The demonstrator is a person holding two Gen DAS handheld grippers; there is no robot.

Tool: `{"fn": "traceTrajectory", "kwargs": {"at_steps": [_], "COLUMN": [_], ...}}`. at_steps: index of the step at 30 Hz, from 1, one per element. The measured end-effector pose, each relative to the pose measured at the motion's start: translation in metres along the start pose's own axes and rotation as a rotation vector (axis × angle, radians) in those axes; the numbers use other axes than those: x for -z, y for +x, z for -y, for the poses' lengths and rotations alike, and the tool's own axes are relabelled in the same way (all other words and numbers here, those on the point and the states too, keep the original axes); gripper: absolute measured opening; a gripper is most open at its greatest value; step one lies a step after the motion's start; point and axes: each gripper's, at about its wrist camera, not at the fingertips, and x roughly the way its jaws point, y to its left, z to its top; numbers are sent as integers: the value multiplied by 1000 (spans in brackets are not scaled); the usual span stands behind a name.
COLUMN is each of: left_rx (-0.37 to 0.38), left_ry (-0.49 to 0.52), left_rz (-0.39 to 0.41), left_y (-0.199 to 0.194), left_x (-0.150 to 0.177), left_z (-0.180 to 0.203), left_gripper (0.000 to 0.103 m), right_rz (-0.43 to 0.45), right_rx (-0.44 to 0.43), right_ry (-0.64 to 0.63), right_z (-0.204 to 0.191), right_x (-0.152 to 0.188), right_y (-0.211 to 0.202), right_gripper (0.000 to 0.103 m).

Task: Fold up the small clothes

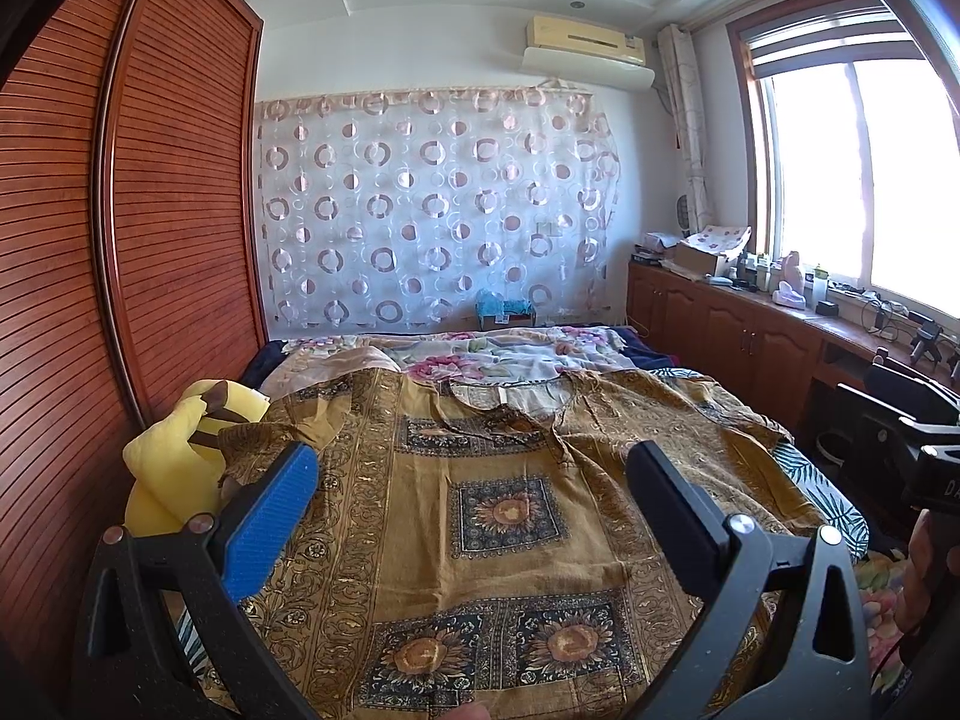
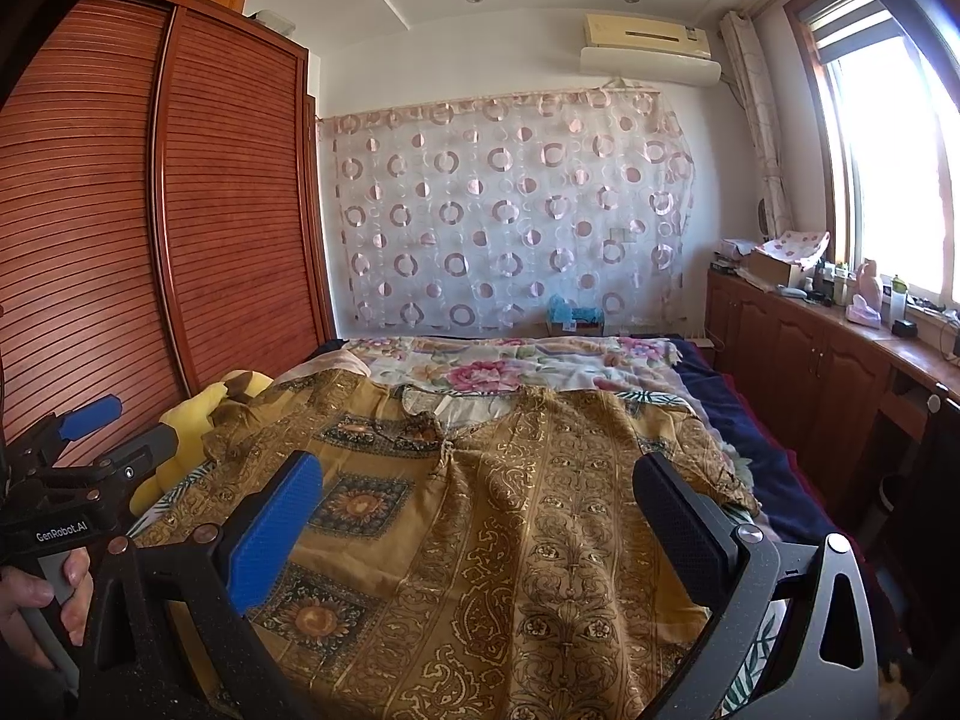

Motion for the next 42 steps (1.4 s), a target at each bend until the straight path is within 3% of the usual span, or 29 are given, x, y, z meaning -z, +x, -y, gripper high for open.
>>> {"fn": "traceTrajectory", "kwargs": {"at_steps": [37, 42], "left_rx": [-4, 0], "left_ry": [5, 2], "left_rz": [8, -24], "left_y": [-7, -12], "left_x": [-5, -17], "left_z": [5, 5], "left_gripper": [103, 103], "right_rz": [9, 4], "right_rx": [-15, -14], "right_ry": [4, -16], "right_z": [0, -3], "right_x": [1, 8], "right_y": [0, 8], "right_gripper": [103, 103]}}
